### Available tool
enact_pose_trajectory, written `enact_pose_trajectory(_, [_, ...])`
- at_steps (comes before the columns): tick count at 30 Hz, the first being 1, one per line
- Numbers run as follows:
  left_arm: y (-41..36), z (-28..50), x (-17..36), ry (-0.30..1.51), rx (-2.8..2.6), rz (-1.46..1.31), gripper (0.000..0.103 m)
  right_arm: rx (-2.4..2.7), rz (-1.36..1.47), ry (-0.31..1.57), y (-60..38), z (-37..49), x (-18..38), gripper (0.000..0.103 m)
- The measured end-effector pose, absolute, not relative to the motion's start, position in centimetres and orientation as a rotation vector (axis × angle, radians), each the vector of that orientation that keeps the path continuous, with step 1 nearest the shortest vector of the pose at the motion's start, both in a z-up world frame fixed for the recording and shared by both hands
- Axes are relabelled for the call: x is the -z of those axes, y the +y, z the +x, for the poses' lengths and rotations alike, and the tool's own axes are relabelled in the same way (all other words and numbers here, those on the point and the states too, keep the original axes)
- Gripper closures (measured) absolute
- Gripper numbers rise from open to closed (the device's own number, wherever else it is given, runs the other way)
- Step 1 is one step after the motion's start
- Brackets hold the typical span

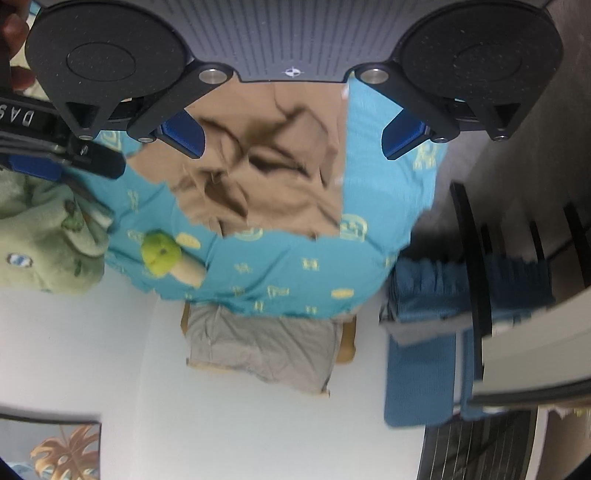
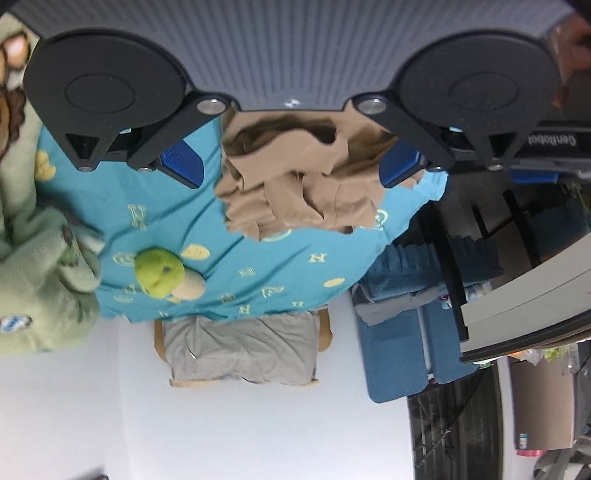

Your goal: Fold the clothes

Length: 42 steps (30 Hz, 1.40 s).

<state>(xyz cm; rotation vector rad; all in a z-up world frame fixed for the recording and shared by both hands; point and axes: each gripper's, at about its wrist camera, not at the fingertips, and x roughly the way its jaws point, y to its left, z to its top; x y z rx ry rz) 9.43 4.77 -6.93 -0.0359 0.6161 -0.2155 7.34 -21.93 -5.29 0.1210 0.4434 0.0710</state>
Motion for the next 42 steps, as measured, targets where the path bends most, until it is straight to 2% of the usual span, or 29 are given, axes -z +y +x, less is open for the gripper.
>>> enact_pose_trajectory(14, [7.8,12.2,12.1,0.971,0.151,-0.323,0.002,-0.035,0.155,0.525,-22.2,7.8,6.4,0.0])
enact_pose_trajectory(19, [9.5,12.9,14.0,1.047,0.136,-0.503,0.02,-0.02,0.15,0.561,-22.1,8.2,6.9,0.0])
enact_pose_trajectory(24, [11.3,13.6,15.9,1.118,0.119,-0.685,0.017,-0.003,0.169,0.589,-22.4,8.6,7.3,0.0])
enact_pose_trajectory(39, [11.0,12.9,16.7,1.182,0.137,-0.781,0.016,0.046,0.264,0.635,-24.0,9.3,8.1,0.0])
enact_pose_trajectory(41, [11.2,13.0,16.8,1.157,0.138,-0.808,0.021,0.043,0.265,0.634,-24.0,9.3,8.0,0.0])
enact_pose_trajectory(42, [11.3,13.1,16.9,1.141,0.133,-0.815,0.028,0.043,0.276,0.633,-24.0,9.2,8.0,0.0])
